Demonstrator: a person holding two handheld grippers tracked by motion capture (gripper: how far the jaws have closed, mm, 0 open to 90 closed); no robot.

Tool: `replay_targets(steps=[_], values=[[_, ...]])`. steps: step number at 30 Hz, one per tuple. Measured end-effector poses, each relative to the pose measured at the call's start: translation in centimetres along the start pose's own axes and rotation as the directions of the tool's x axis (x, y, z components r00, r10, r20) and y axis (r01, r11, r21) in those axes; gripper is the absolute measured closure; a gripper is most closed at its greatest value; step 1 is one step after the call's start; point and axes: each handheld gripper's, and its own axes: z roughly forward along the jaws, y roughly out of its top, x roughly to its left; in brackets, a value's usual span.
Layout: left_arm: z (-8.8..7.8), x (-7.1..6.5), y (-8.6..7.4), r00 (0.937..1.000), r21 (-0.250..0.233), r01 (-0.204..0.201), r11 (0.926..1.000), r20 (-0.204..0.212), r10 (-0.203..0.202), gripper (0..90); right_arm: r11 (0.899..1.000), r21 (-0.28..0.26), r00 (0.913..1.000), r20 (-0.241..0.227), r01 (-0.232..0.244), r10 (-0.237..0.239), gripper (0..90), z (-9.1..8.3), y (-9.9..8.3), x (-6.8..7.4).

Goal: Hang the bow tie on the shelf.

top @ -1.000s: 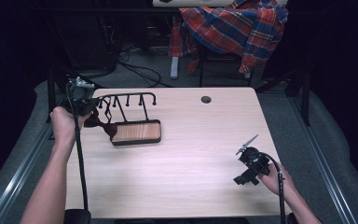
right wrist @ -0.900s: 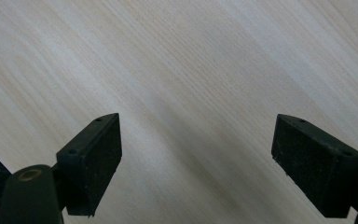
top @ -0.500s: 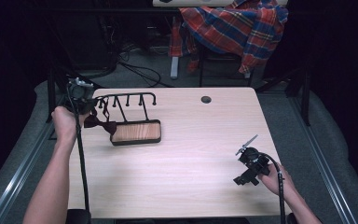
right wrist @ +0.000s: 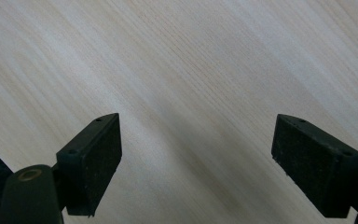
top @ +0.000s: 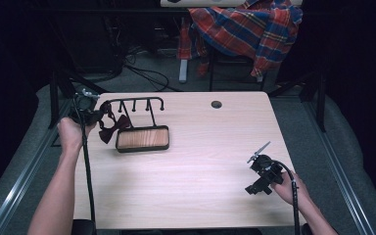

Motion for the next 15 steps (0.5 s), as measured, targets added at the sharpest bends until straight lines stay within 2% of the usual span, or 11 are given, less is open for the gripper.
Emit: replay_targets(steps=[1,3,7,15], values=[[0.05,-0.02,-0.04,1.0,0.005,-0.001,1.0,0.0,0.001,87.7,1.0,-0.023,0.9998,0.001,-0.02,0.02,15.9,0.15,-0.09,0.13],[0.17,-0.04,-0.15,1.0,0.013,0.0,0.9999,-0.001,0.0,86.8,1.0,-0.023,0.9998,0.001,-0.02,0.02,15.9,0.15,-0.1,0.12],[0.29,0.03,-0.5,1.0,0.023,-0.001,0.9997,0.003,0.001,83.3,1.0,0.001,1.0,0.0,0.001,-0.001,15.9,0.02,0.0,0.01],[0.17,0.19,-0.87,0.9999,0.036,0.005,0.9993,0.015,-0.006,72.0,1.0,0.004,1.0,0.001,-0.001,0.001,15.9,0.03,0.02,0.04]])
